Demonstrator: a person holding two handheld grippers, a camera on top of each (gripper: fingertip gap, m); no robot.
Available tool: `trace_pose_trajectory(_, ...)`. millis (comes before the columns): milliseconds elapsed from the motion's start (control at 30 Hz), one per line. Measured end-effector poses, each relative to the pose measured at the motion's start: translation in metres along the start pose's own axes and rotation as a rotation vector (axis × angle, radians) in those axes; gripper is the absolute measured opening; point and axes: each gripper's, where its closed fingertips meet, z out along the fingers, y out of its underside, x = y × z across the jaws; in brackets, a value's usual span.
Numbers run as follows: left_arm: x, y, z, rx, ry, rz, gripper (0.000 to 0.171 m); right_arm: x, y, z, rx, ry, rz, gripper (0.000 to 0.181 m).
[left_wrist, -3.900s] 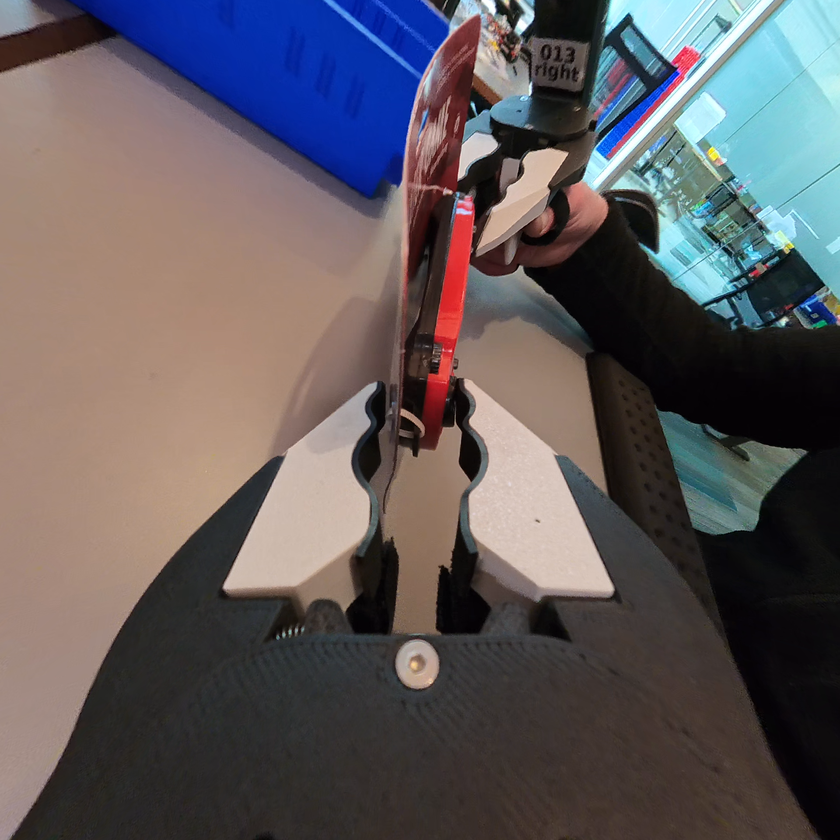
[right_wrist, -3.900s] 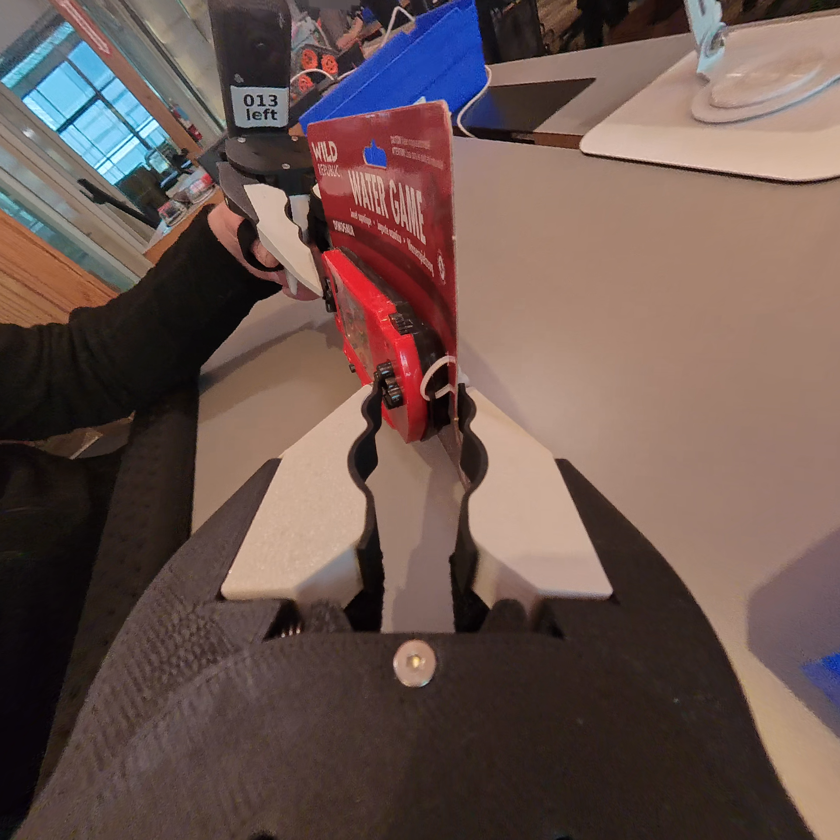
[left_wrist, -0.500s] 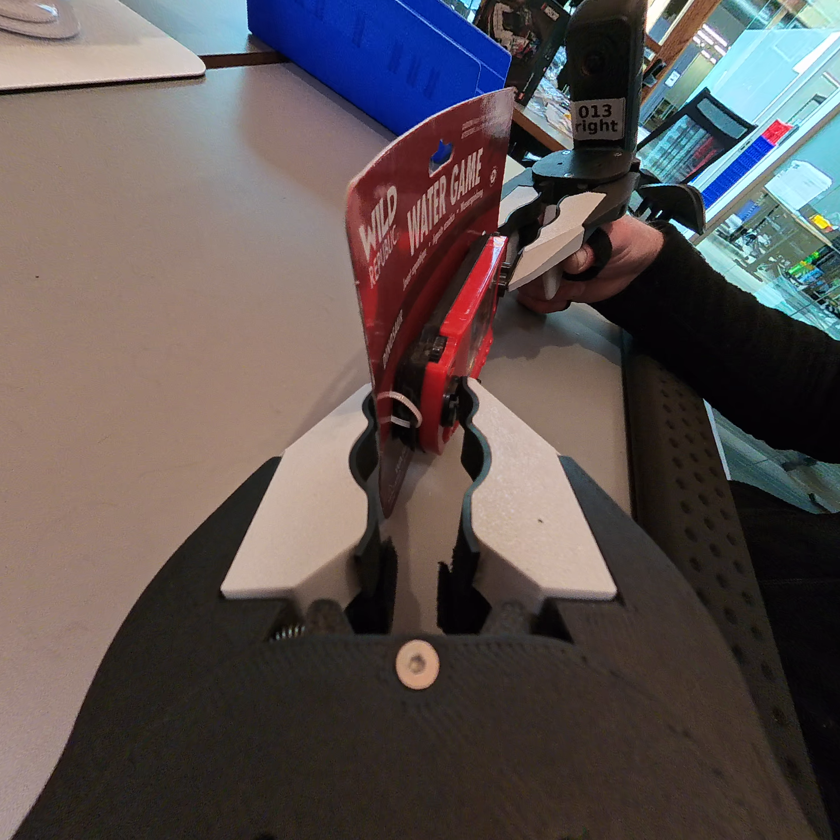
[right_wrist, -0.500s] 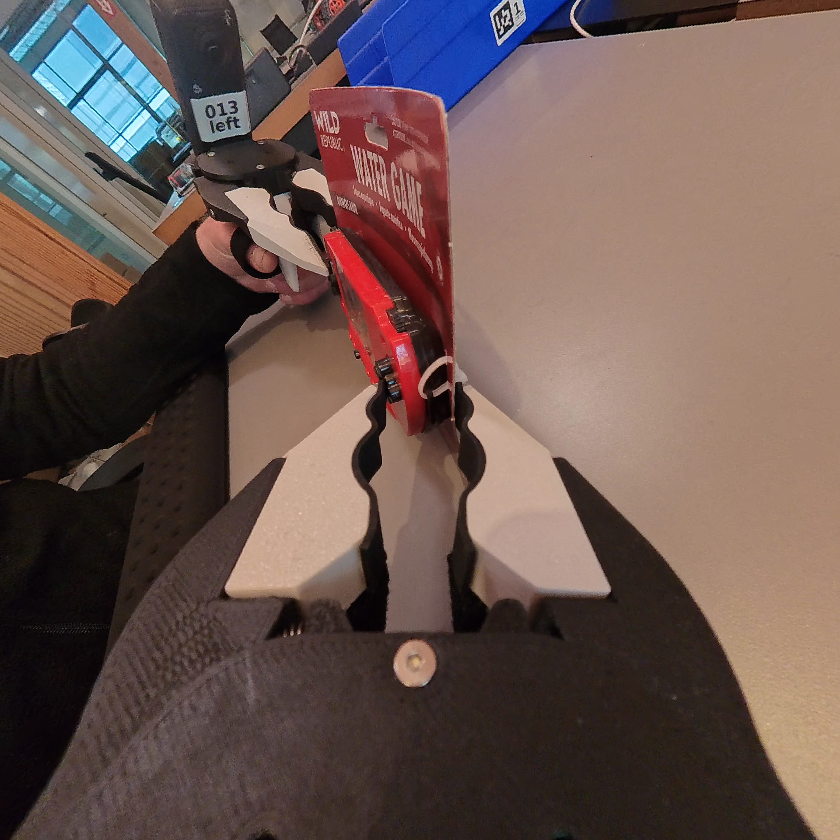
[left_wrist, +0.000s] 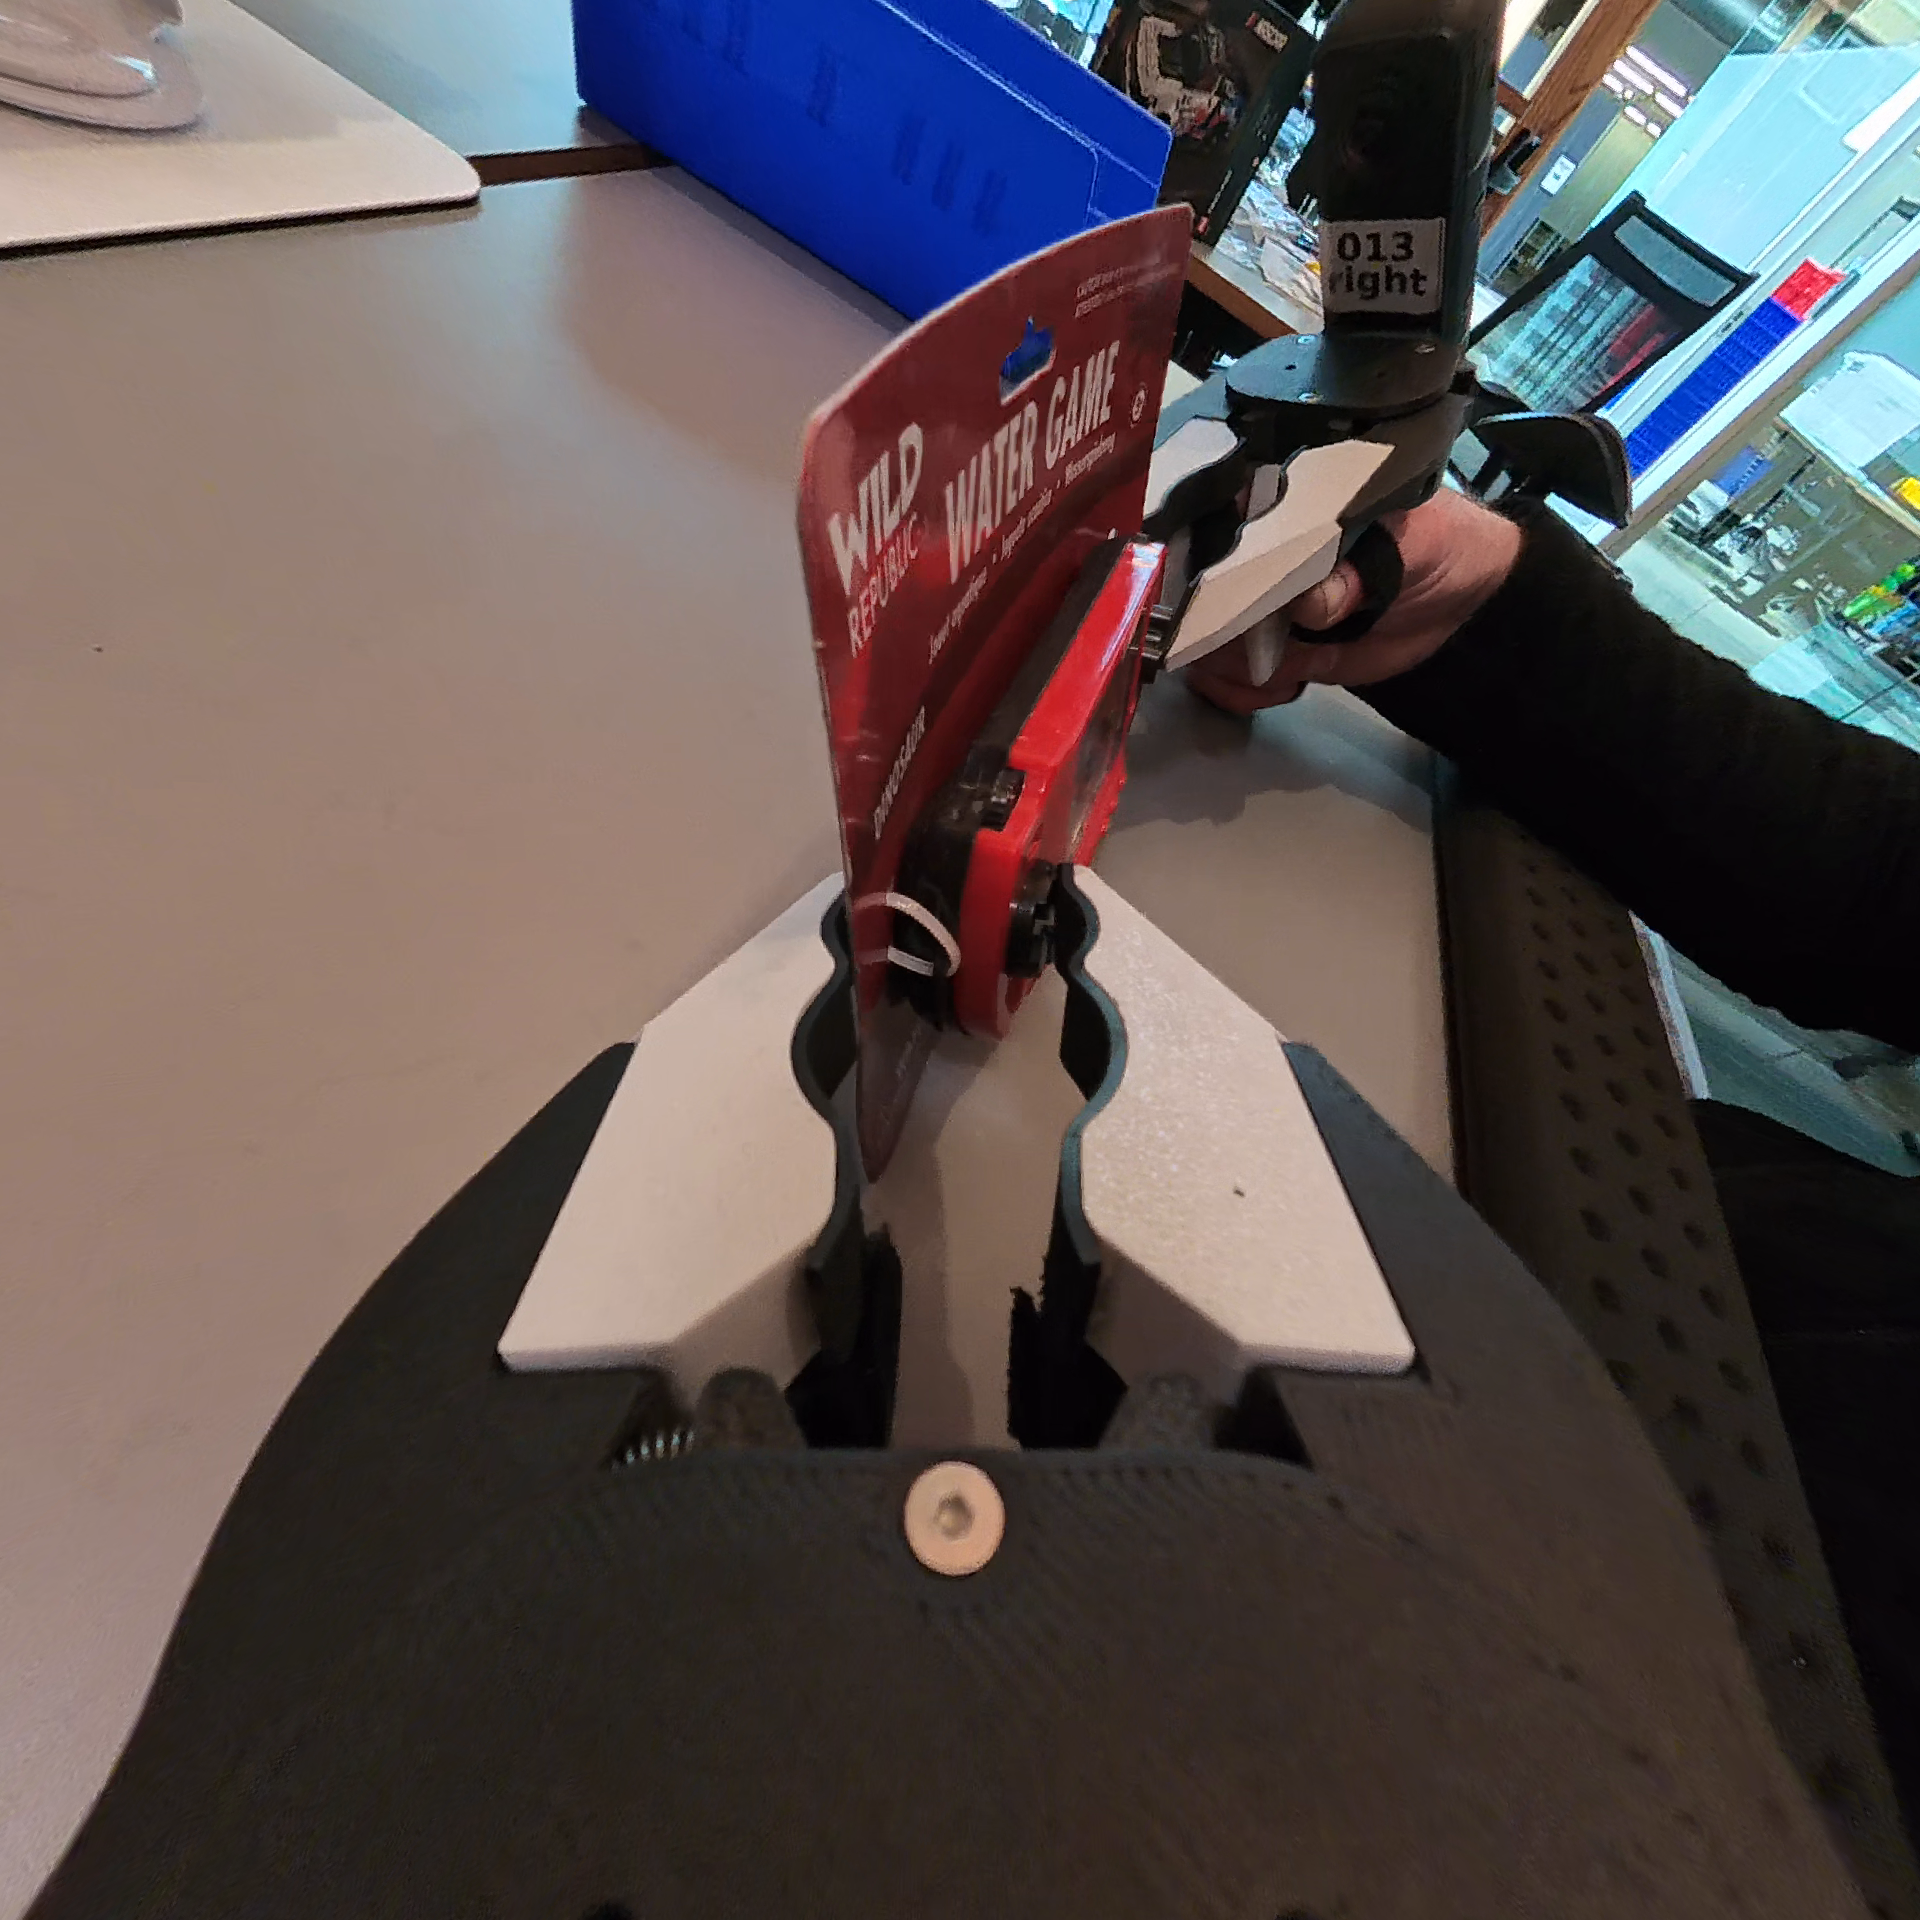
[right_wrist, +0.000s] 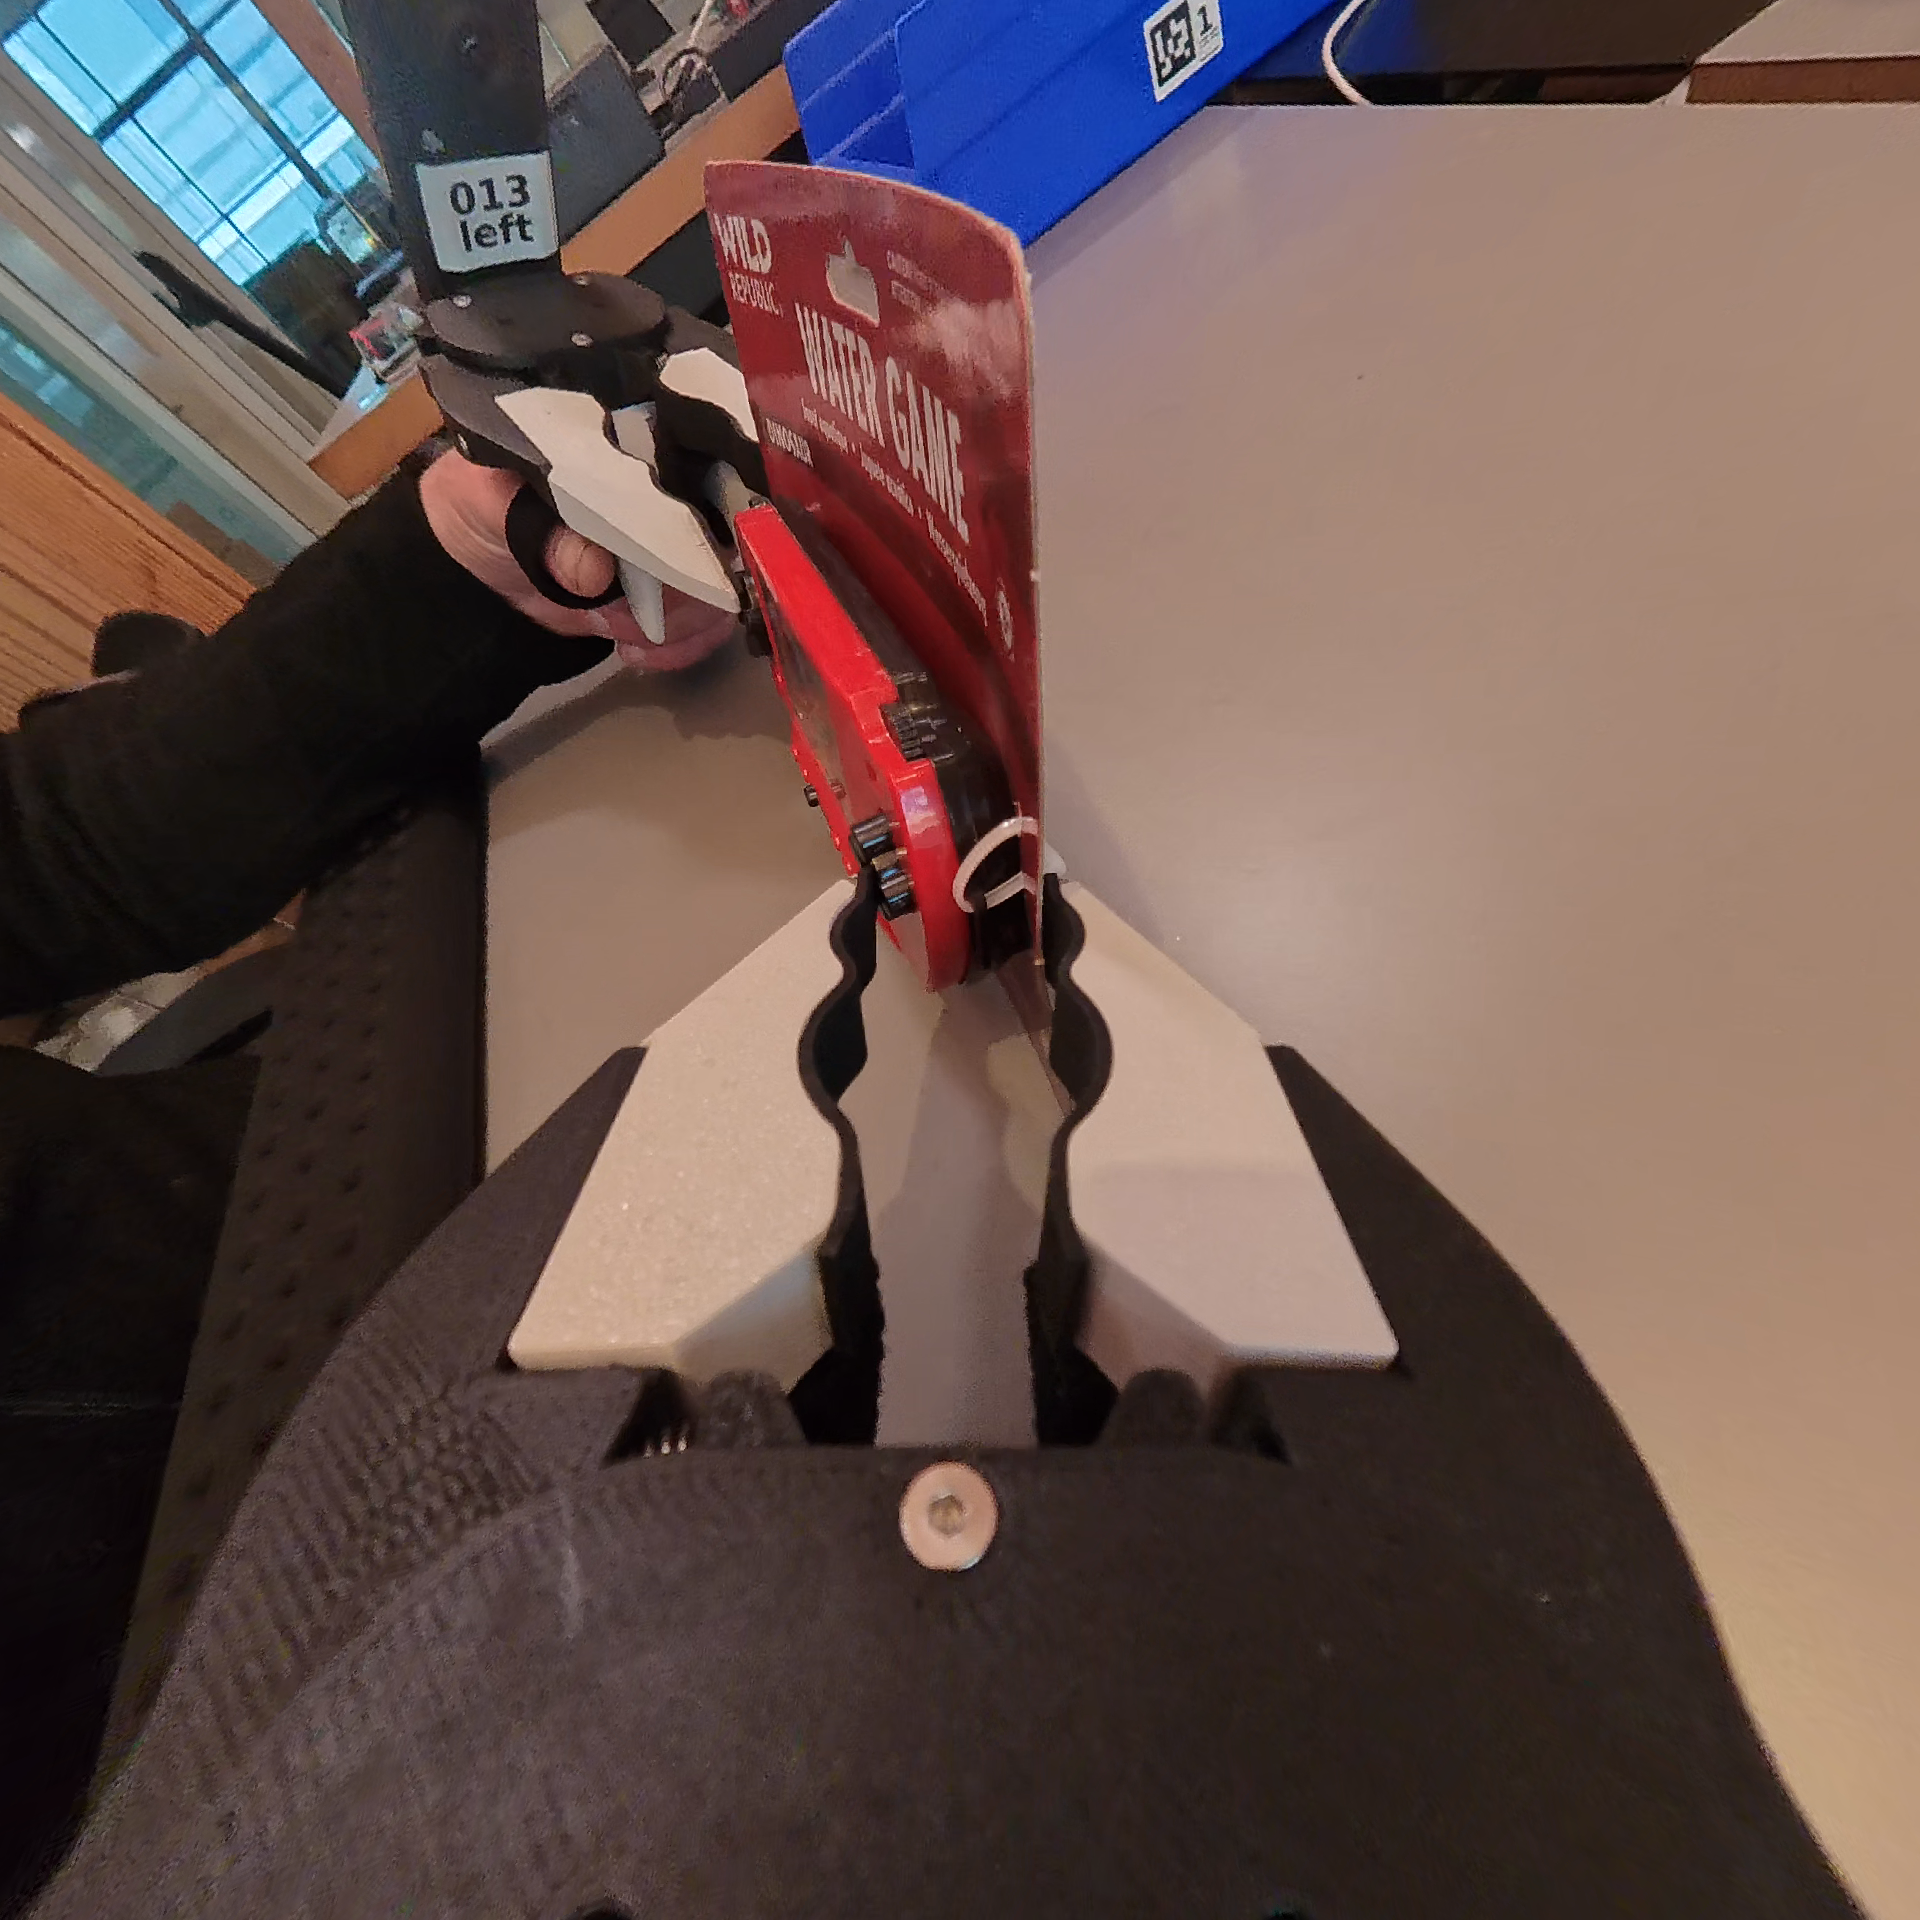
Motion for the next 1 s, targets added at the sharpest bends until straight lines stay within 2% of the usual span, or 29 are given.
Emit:
trace_pose_trajectory(167, 0.002, 0.001, -0.001, 0.010, 0.005, 0.015, 0.034, -0.001, 0.003, 0.001, -0.025, 0.028, -0.085, 0.032)
trace_pose_trajectory(400, 0.004, 0.003, -0.002, 0.014, 0.002, 0.060, 0.036, -0.001, 0.003, 0.002, -0.026, 0.036, -0.083, 0.030)
trace_pose_trajectory(500, 0.009, 0.006, -0.002, 0.001, 0.017, 0.090, 0.049, -0.001, 0.003, 0.002, -0.022, 0.032, -0.071, 0.028)
trace_pose_trajectory(600, 0.009, 0.006, -0.002, -0.005, 0.011, 0.095, 0.052, -0.001, 0.003, 0.002, -0.024, 0.031, -0.072, 0.027)
trace_pose_trajectory(733, 0.001, 0.006, 0.000, -0.003, -0.057, 0.124, 0.038, -0.001, 0.003, 0.002, -0.025, 0.032, -0.065, 0.025)
trace_pose_trajectory(1000, -0.002, 0.006, 0.000, 0.009, -0.099, 0.163, 0.033, 0.001, 0.002, 0.003, -0.034, 0.052, -0.061, 0.024)
